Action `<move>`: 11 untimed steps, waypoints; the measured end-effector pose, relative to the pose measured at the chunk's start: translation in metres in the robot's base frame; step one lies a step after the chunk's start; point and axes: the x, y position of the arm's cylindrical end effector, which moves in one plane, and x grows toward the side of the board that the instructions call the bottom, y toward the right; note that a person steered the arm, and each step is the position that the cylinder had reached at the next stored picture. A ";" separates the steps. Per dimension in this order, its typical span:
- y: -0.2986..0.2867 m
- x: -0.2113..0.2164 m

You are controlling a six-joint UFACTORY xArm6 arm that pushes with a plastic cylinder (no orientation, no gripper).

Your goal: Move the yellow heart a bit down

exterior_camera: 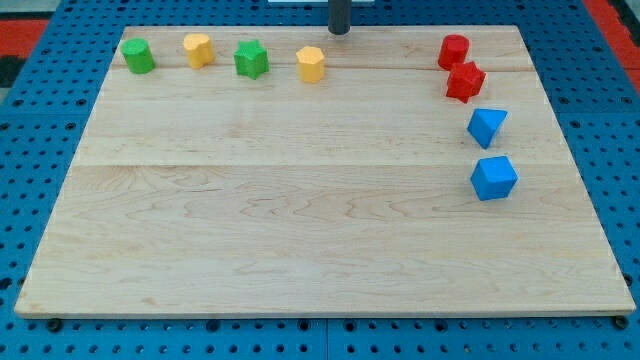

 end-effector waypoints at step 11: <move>-0.216 0.026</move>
